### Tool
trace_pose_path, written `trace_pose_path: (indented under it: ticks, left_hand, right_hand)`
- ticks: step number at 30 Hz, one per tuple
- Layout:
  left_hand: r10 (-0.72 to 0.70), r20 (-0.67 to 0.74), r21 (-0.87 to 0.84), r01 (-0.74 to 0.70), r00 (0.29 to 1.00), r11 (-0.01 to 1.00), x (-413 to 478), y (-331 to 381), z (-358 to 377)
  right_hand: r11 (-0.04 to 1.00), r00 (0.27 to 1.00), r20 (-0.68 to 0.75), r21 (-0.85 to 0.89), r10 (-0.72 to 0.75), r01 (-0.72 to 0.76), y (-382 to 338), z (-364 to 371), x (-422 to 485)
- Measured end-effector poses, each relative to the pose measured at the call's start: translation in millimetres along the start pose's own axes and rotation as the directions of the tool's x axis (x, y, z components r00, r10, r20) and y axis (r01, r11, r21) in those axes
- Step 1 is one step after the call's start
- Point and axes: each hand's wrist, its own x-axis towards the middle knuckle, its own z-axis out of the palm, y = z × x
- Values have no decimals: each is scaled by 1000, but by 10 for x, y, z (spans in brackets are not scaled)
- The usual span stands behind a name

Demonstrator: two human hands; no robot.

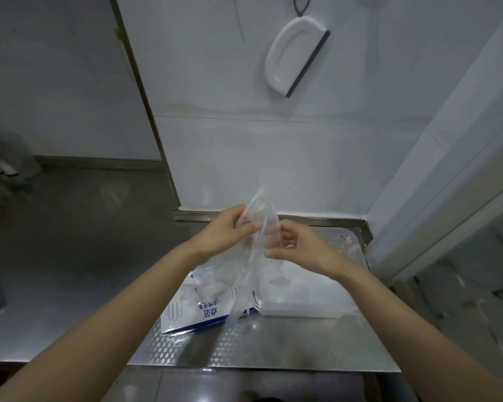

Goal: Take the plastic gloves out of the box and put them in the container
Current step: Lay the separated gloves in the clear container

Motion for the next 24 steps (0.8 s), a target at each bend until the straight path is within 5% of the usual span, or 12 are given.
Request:
trace_pose_path:
  ticks: [8,12,16,21,24]
  left_hand:
    - [-148,31,0,148,988,989,21,-273,-145]
    - [-206,30,178,198,978,964,98,-199,-179]
    - [-265,263,15,271,928,962,200,10,-73]
    - [-233,420,176,173,877,969,337,194,103]
    - [-12,154,141,-10,988,990,436,317,208]
  right_hand:
    - [998,978,-209,58,10,2,81,-340,-30]
    - [1000,986,-164,3,-6,6,46,-443,-59]
    - [996,999,-12,-77,-49,48,-38,-535,-56]
    - [982,998,63,-190,-8,20,-72,-694,-42]
    - [922,982,-163,-387,-101,31,-90,-840,-53]
